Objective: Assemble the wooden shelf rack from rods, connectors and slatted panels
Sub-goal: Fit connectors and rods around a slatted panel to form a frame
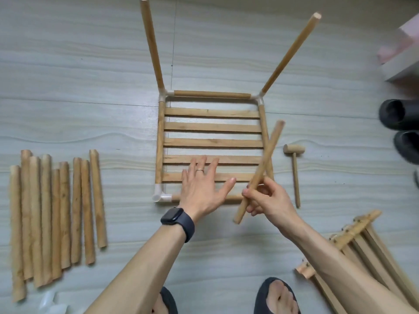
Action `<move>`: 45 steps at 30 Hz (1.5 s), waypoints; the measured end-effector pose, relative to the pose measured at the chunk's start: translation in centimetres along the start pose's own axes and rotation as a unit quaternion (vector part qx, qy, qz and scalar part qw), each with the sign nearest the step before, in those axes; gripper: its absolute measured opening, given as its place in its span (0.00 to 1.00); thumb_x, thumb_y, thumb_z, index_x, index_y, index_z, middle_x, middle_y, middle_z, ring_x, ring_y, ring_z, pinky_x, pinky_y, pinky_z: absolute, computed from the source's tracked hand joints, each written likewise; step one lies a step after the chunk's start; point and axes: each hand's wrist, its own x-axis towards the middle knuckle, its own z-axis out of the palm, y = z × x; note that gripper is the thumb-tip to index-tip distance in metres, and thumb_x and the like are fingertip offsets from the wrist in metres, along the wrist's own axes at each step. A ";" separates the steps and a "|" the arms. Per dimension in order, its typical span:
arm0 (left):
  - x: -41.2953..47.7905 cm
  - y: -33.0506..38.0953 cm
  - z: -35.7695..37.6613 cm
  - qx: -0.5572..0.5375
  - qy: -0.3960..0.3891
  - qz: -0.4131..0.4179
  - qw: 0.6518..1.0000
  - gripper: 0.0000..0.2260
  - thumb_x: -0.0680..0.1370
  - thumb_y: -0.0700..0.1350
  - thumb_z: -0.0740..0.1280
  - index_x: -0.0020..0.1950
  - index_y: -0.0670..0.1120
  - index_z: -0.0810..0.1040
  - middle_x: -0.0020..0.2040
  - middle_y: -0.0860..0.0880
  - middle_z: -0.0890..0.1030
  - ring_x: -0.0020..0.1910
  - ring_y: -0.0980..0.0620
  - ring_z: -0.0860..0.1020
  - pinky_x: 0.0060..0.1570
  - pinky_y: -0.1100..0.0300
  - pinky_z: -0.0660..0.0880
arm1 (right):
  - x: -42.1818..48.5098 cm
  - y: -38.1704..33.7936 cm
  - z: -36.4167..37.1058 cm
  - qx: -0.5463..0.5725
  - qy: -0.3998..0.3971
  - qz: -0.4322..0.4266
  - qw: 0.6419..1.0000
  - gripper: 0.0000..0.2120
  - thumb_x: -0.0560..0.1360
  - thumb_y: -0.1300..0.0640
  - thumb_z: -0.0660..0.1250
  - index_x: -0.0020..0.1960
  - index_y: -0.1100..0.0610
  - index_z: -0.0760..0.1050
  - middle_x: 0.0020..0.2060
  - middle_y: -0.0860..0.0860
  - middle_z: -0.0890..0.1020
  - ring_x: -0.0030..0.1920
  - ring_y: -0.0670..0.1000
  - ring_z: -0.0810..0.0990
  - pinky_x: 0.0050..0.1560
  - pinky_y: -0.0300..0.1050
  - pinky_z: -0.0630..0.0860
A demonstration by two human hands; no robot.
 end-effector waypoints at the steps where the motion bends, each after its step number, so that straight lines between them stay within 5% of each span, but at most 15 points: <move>1: 0.2 -0.1 0.9 0.057 -0.044 0.000 0.997 0.38 0.76 0.74 0.47 0.82 0.59 0.47 0.83 0.48 0.45 0.81 0.42 0.39 0.76 0.38 0.43 | -0.2 0.5 -1.5 0.017 0.057 -0.009 0.998 0.05 0.77 0.62 0.73 0.49 0.59 0.77 0.38 0.57 0.83 0.32 0.54 0.83 0.33 0.42 0.79; 5: 0.5 -1.5 3.3 0.165 -0.131 -0.012 0.977 0.32 0.78 0.72 0.38 0.78 0.63 0.31 0.75 0.54 0.21 0.74 0.44 0.22 0.71 0.28 0.34 | -1.5 2.0 -7.1 0.100 0.234 -0.050 0.966 0.08 0.76 0.63 0.73 0.44 0.53 0.76 0.37 0.58 0.83 0.36 0.58 0.86 0.37 0.44 0.83; 8: 0.8 -2.0 3.6 0.171 -0.148 -0.028 0.974 0.33 0.74 0.75 0.34 0.75 0.66 0.28 0.70 0.58 0.17 0.71 0.46 0.19 0.68 0.27 0.29 | -2.3 2.7 -8.8 0.109 0.278 -0.079 0.951 0.09 0.76 0.59 0.75 0.40 0.48 0.81 0.38 0.56 0.85 0.40 0.58 0.88 0.42 0.47 0.84; 11: 1.3 -2.2 3.5 0.171 -0.170 -0.043 0.970 0.35 0.68 0.80 0.33 0.69 0.68 0.23 0.67 0.61 0.15 0.69 0.48 0.17 0.66 0.28 0.27 | -2.0 3.4 -8.3 0.108 0.287 -0.084 0.948 0.04 0.76 0.58 0.75 0.44 0.55 0.81 0.37 0.56 0.86 0.40 0.57 0.88 0.45 0.51 0.85; 24: 1.1 -1.8 3.3 0.164 -0.181 -0.061 0.968 0.38 0.67 0.82 0.37 0.70 0.71 0.25 0.69 0.63 0.17 0.69 0.51 0.16 0.68 0.29 0.29 | -2.5 4.2 -7.2 -0.132 0.270 -0.198 0.933 0.04 0.72 0.49 0.73 0.42 0.48 0.80 0.41 0.45 0.81 0.43 0.50 0.84 0.47 0.57 0.81; 34: 0.9 -1.4 3.3 0.175 -0.174 -0.056 0.968 0.40 0.70 0.80 0.39 0.77 0.66 0.30 0.73 0.59 0.21 0.73 0.49 0.21 0.69 0.26 0.32 | -2.6 4.0 -8.3 0.038 0.283 -0.098 0.953 0.03 0.75 0.58 0.75 0.44 0.56 0.81 0.35 0.54 0.86 0.39 0.55 0.87 0.48 0.61 0.84; 37: 0.9 -1.6 3.5 0.176 -0.166 -0.054 0.969 0.40 0.70 0.80 0.39 0.77 0.66 0.30 0.74 0.59 0.21 0.73 0.48 0.21 0.69 0.26 0.32 | -2.5 4.1 -8.6 -0.006 0.268 -0.105 0.958 0.04 0.74 0.55 0.75 0.44 0.54 0.81 0.36 0.54 0.86 0.41 0.55 0.87 0.50 0.60 0.83; 41: 0.9 -1.5 3.5 0.177 -0.168 -0.051 0.968 0.40 0.69 0.80 0.37 0.77 0.66 0.30 0.74 0.58 0.22 0.73 0.47 0.21 0.69 0.26 0.32 | -3.3 4.7 -7.6 -0.171 0.252 -0.192 0.933 0.05 0.75 0.53 0.76 0.45 0.52 0.81 0.42 0.46 0.81 0.47 0.49 0.82 0.49 0.55 0.80; 45: 0.8 -1.4 3.4 0.181 -0.169 -0.051 0.968 0.40 0.69 0.80 0.38 0.77 0.65 0.30 0.74 0.57 0.22 0.74 0.47 0.22 0.69 0.26 0.33 | -3.1 4.0 -7.4 -0.217 0.252 -0.210 0.919 0.06 0.74 0.51 0.76 0.46 0.53 0.83 0.40 0.42 0.83 0.44 0.44 0.82 0.49 0.41 0.79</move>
